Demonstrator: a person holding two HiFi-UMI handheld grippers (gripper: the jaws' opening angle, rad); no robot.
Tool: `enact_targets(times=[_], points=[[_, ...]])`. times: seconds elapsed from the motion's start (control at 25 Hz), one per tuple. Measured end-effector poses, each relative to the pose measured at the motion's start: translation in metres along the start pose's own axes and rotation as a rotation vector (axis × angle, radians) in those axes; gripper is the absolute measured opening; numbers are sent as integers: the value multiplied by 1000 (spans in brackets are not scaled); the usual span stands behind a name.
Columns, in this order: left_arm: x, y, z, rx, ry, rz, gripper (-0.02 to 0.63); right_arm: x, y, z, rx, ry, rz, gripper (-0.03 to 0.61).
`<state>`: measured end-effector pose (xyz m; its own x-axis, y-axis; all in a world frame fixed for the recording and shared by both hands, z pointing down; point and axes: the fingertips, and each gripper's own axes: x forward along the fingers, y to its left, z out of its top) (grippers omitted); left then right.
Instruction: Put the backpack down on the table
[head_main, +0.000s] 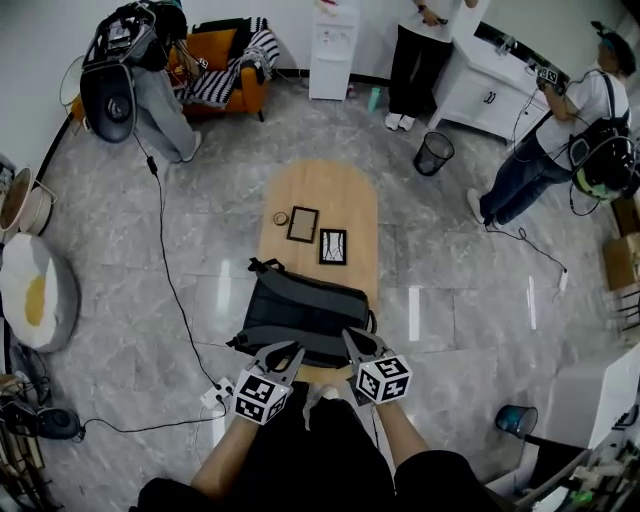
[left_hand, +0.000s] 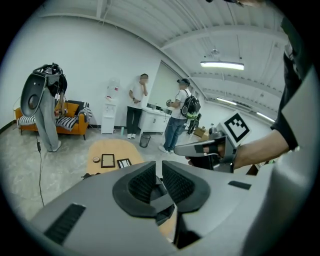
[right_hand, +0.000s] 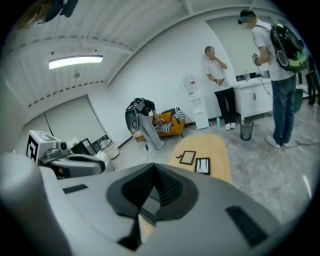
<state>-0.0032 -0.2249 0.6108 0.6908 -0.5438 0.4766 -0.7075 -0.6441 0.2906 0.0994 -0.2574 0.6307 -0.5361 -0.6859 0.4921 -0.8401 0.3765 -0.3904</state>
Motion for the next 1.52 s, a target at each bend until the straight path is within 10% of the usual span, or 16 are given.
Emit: enact_targets(times=[0.52, 1.52], points=[[-35, -73, 1, -20, -129, 154, 44, -102, 46, 15, -222, -83, 34, 9], [-76, -145, -13, 51, -179, 113, 45, -163, 89, -1, -278, -148, 85, 8]])
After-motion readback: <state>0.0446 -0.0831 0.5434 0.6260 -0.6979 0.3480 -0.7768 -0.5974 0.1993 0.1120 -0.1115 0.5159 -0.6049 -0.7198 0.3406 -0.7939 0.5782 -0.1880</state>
